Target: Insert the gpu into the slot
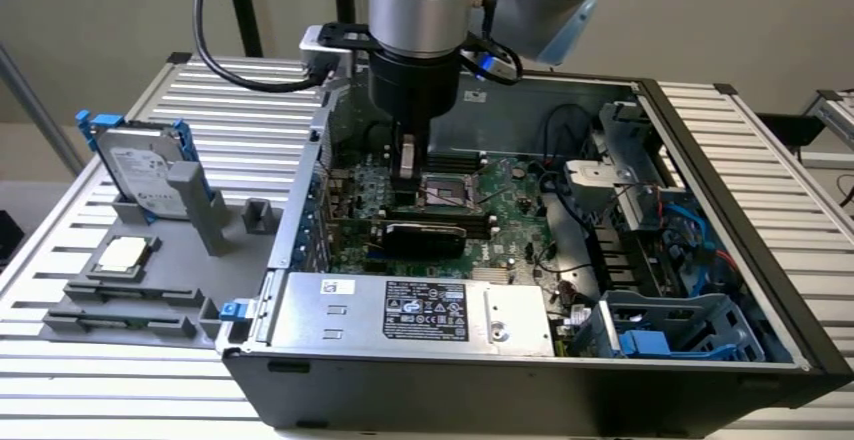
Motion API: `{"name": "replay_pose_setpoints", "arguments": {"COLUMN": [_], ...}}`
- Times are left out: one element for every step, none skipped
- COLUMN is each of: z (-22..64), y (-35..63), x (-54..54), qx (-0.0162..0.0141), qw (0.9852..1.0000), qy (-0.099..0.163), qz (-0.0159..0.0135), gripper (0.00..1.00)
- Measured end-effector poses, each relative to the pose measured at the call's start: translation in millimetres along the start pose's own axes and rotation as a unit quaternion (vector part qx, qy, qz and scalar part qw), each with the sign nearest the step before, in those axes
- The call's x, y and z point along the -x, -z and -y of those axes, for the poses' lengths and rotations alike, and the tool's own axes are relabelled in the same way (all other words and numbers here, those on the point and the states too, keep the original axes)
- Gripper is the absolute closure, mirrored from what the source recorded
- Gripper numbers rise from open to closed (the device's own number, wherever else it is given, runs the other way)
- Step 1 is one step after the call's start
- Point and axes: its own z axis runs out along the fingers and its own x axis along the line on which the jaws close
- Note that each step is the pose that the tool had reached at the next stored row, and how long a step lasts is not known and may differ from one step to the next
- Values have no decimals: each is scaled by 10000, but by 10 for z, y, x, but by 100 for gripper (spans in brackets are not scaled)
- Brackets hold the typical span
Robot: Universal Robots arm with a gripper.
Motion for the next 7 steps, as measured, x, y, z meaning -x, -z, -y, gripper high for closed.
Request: {"name": "replay_pose_setpoints", "arguments": {"z": [13,14,14,14,14,14,14], "y": [4,4,3,3,3,3,4], "x": [0,0,0,1,1,1,1], "qx": [20,22,22,22,22,22,22], "qw": [10000,10000,10000,10000,10000,10000,10000], "qy": [1,1,1,1,1,1,1], "qz": [1,2,2,2,3,3,3], "gripper": [89,89,89,89,89,89,89]}}
